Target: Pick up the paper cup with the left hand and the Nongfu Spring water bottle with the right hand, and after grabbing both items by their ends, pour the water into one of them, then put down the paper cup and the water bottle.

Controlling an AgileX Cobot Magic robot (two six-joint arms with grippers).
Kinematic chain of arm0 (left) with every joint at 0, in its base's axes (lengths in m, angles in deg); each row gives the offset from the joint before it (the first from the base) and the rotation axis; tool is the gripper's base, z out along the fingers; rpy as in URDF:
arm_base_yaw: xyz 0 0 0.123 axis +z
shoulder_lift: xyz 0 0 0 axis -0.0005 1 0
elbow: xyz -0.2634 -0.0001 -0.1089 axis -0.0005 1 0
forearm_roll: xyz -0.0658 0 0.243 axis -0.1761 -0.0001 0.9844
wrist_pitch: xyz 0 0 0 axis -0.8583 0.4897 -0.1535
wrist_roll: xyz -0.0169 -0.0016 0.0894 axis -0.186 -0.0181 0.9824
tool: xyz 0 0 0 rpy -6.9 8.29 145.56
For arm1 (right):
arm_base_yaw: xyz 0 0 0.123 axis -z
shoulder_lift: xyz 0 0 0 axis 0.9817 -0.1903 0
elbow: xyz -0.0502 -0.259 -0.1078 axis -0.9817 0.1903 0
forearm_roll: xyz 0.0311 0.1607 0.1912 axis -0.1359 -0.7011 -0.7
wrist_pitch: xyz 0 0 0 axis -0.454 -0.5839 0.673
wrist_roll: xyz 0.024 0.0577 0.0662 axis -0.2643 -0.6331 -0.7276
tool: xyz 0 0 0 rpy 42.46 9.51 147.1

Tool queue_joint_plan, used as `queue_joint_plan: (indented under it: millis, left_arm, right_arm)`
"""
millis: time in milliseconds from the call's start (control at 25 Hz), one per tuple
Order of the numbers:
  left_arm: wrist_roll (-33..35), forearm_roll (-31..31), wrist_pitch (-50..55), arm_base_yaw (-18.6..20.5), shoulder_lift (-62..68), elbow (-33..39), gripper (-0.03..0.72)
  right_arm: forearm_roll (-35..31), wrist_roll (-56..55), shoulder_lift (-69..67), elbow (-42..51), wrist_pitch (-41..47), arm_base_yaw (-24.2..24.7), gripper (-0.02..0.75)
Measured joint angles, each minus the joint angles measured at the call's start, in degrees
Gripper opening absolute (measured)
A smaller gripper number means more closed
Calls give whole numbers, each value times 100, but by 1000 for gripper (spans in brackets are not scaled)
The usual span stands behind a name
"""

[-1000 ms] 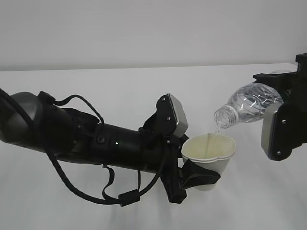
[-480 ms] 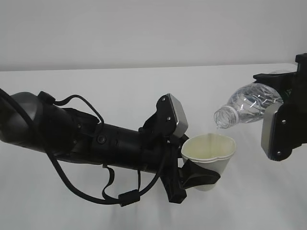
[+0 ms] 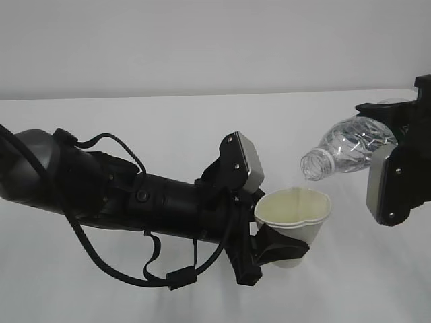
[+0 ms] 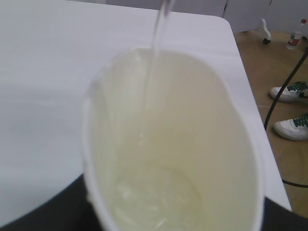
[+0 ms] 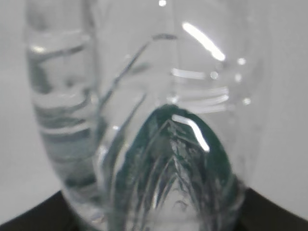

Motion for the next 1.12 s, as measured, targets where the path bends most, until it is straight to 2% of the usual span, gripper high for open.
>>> queue_joint_plan:
  millis: [1120]
  left_arm:
    - [0,-13,12,0,0,0,389]
  right_arm:
    - [0,134,0,-5,-74,0,386]
